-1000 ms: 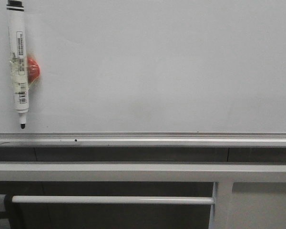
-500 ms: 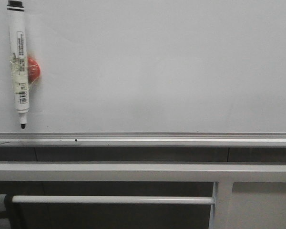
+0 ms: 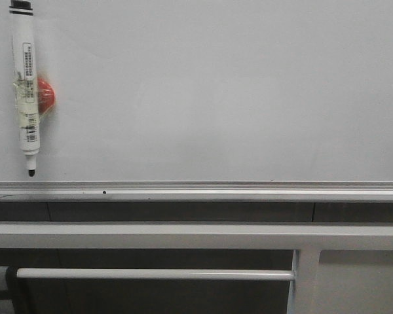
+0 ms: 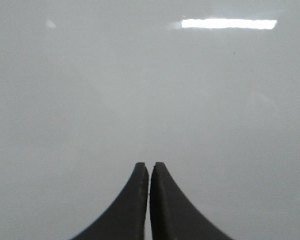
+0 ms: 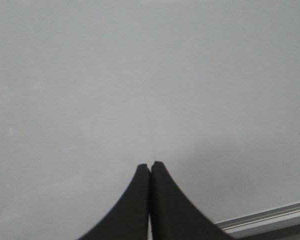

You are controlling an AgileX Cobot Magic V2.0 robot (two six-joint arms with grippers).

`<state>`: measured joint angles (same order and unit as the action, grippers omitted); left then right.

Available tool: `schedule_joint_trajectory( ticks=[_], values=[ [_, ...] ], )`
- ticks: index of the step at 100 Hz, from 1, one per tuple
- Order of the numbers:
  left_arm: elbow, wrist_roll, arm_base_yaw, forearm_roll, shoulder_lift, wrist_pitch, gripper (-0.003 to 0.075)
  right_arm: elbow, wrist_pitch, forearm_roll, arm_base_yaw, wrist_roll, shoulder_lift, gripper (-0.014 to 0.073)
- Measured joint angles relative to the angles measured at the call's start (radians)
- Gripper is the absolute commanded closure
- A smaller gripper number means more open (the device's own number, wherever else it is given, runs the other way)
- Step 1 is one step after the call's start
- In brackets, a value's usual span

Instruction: Write number 1 on whiteboard

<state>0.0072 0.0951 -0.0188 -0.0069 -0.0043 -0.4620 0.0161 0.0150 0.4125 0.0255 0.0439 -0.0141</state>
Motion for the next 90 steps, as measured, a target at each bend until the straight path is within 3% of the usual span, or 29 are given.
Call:
schedule_joint_trajectory(
  ticks=[20,48,62,79,90],
  values=[
    [-0.003,0.008,0.0,-0.012,0.0,0.027,0.0741,0.0,-0.006,0.003,0.0,0.0,0.0,0.0657],
    [-0.214,0.01,0.0,0.033,0.006,0.512,0.0741,0.0,0.014,0.08,0.0,0.0,0.0,0.0657],
    [-0.301,0.01,0.0,-0.026,0.056,0.664,0.0741,0.0,0.028,0.083,0.0,0.0,0.0,0.0657],
    [-0.349,-0.007,0.0,-0.158,0.119,0.727,0.0741,0.0,0.032,0.092,0.0,0.0,0.0,0.0657],
    [-0.386,-0.103,0.0,-0.244,0.149,0.733,0.0741,0.0,0.032,0.095,0.0,0.0,0.0,0.0657]
  ],
)
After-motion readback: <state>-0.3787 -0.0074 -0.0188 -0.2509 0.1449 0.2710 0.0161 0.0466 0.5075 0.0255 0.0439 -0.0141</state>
